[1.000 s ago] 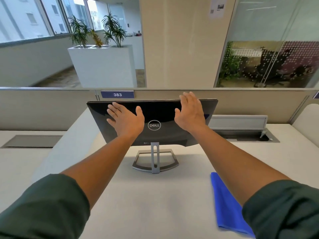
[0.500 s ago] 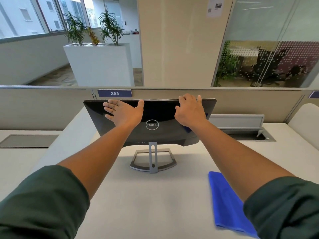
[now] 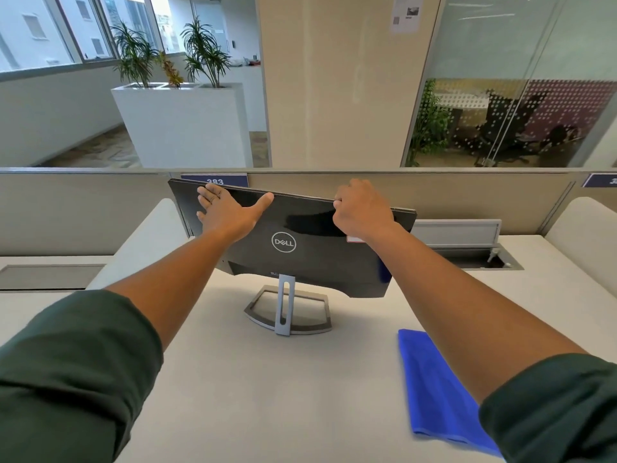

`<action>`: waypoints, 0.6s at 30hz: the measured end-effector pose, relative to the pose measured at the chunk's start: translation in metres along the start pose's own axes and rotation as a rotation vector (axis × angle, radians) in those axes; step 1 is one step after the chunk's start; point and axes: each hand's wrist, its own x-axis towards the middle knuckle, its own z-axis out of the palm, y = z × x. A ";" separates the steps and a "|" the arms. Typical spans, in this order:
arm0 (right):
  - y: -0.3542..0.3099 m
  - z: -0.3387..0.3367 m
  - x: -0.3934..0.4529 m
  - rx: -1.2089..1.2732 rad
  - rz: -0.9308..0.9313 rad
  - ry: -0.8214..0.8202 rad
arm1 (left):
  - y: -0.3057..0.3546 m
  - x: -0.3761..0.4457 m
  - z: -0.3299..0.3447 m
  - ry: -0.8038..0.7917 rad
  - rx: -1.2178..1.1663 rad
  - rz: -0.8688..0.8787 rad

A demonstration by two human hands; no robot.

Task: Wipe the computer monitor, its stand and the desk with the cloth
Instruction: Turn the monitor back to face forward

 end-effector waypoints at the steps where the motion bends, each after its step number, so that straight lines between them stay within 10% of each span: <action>1: -0.003 -0.003 -0.001 -0.017 -0.002 -0.011 | -0.001 0.003 -0.004 -0.024 0.014 0.010; 18: 0.000 -0.025 -0.010 0.082 0.052 -0.089 | 0.065 -0.015 0.007 -0.048 -0.282 -0.207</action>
